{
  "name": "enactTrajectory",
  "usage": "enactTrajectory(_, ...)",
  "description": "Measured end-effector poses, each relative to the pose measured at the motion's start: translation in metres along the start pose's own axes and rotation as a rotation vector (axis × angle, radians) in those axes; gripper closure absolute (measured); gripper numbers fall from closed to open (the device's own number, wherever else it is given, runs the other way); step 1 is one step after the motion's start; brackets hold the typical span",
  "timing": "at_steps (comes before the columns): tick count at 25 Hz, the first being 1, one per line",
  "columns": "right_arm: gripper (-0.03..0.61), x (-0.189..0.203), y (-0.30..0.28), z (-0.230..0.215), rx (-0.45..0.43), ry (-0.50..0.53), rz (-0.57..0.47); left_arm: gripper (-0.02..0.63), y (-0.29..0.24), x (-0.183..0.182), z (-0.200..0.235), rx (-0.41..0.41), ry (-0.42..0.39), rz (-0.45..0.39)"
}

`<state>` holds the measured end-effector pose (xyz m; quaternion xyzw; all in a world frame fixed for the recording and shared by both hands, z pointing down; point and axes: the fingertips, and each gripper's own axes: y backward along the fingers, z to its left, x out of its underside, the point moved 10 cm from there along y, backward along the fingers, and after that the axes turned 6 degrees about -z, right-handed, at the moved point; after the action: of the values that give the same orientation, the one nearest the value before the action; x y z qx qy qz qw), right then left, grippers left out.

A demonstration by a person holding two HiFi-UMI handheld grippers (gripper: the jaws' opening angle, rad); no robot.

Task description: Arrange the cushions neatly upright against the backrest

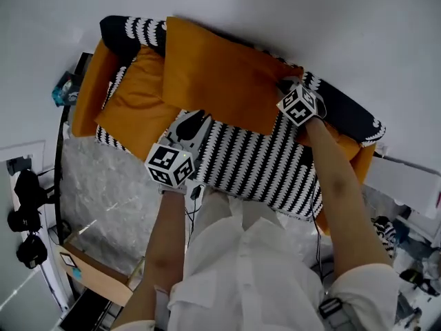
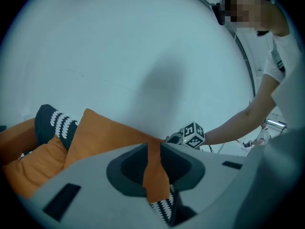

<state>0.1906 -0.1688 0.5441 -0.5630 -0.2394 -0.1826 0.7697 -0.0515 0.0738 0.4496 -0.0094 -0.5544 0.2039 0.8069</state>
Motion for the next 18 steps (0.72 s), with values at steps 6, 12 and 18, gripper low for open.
enactTrajectory(6,0.548,0.054,0.035,-0.003,0.044,-0.061,0.031,0.518,-0.040,0.009,-0.040,0.080,-0.013,0.052)
enactTrajectory(12,0.551,0.107,0.054,0.009,0.054,-0.144,0.087,0.518,-0.074,0.010,-0.068,0.137,-0.029,0.071)
enactTrajectory(18,0.552,0.148,0.070,0.018,0.101,-0.408,0.162,0.518,-0.085,0.012,-0.078,0.156,-0.029,0.085)
